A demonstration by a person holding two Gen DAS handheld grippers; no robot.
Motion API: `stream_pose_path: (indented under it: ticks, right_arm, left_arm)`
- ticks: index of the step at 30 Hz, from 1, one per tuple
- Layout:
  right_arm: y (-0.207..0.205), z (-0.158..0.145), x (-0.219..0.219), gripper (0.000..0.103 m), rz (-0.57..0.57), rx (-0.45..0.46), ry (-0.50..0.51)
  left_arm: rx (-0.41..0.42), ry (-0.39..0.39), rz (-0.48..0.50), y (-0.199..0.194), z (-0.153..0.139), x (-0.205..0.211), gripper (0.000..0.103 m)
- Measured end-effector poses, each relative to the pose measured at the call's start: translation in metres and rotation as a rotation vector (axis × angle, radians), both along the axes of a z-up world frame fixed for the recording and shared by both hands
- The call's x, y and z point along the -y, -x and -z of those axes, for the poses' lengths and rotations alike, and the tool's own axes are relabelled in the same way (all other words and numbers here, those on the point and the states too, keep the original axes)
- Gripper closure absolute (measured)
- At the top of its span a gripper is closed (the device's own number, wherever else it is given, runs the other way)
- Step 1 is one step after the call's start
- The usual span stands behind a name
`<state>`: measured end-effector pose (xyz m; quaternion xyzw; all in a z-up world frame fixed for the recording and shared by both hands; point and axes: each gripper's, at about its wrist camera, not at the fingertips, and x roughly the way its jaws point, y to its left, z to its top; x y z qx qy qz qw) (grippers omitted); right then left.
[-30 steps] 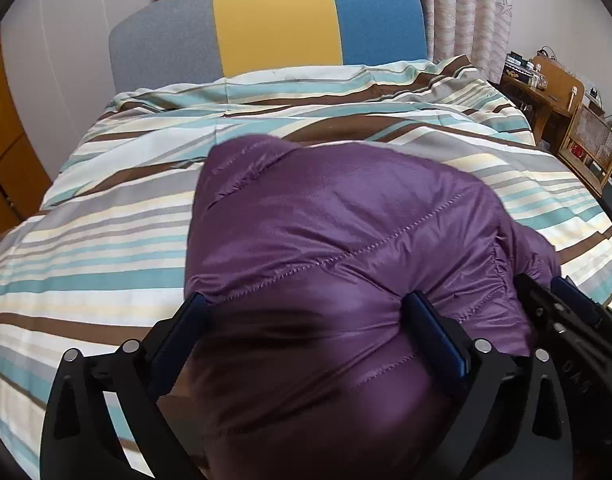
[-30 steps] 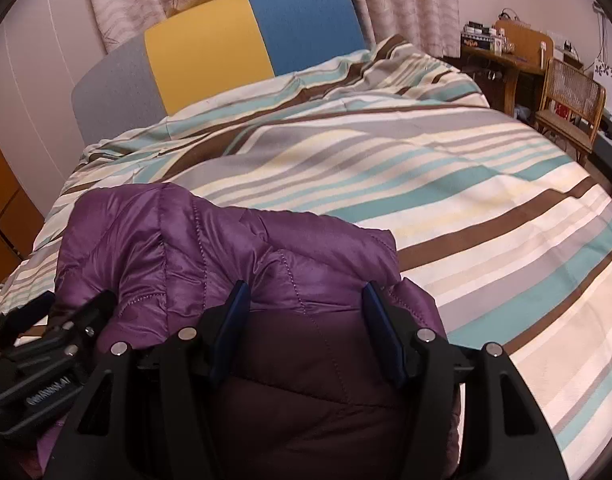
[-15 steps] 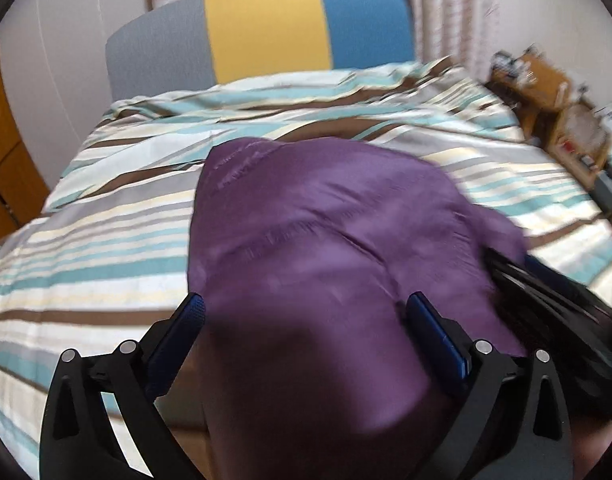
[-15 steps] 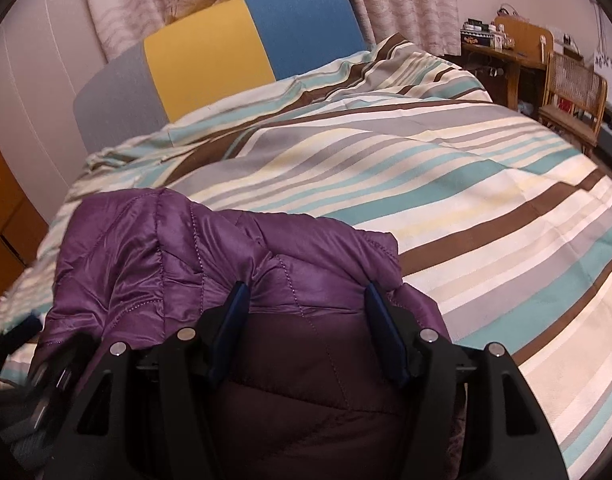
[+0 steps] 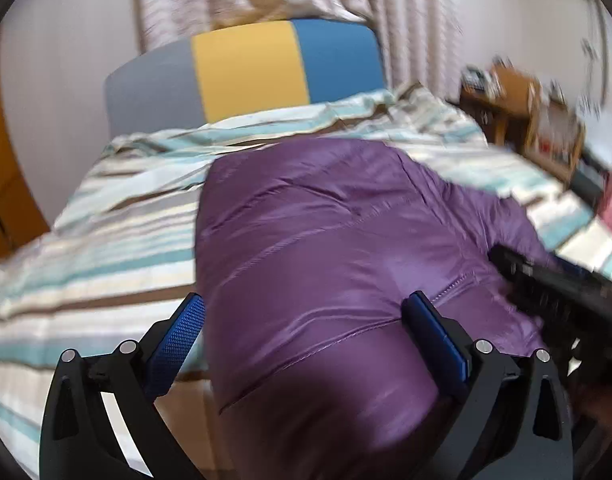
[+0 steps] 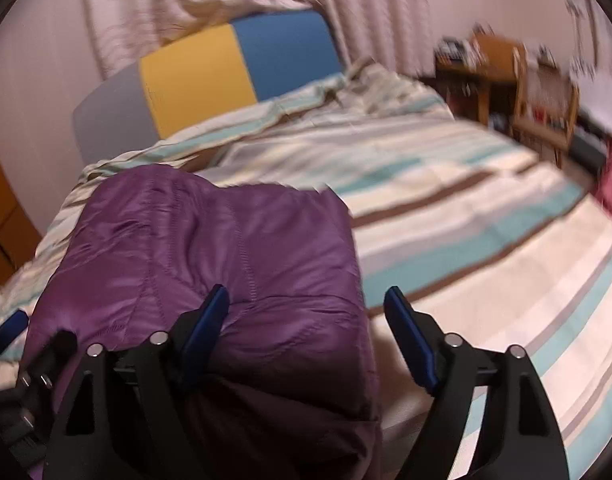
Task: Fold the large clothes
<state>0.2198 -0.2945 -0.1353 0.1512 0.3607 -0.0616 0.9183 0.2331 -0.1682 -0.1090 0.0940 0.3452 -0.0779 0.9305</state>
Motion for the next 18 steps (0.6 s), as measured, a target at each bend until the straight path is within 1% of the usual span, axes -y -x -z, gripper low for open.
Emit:
stream_pose_path:
  ticks: [1,2,5,9,12,15,18]
  right_arm:
    - [-0.006,0.005,0.003,0.021,0.001,-0.027,-0.015]
    - [-0.008,0.009,0.004,0.021,-0.002,-0.048,-0.026]
    - [-0.014,0.018,0.010,0.017,0.004,-0.081,-0.058]
    - [-0.012,0.017,0.011,0.017,-0.001,-0.076,-0.071]
    - [-0.003,0.011,0.019,0.015,-0.009,-0.054,-0.114]
    - [0.018,0.003,0.023,0.015,-0.019,-0.045,-0.167]
    - [0.039,-0.006,0.020,0.015,-0.024,-0.027,-0.171]
  left_arm:
    - [-0.008,-0.030,0.017,-0.001,0.005,0.005,0.003]
    - [-0.014,-0.044,0.024,-0.002,0.008,0.008,0.003]
    - [-0.020,-0.059,0.050,-0.009,0.019,0.012,0.003]
    - [-0.015,-0.041,0.056,-0.010,0.021,0.006,0.003]
    - [-0.014,-0.014,0.057,-0.009,0.019,0.001,0.003]
    - [-0.007,0.007,0.050,-0.003,0.016,-0.002,0.003]
    - [0.003,0.034,0.037,0.007,0.013,-0.007,0.003]
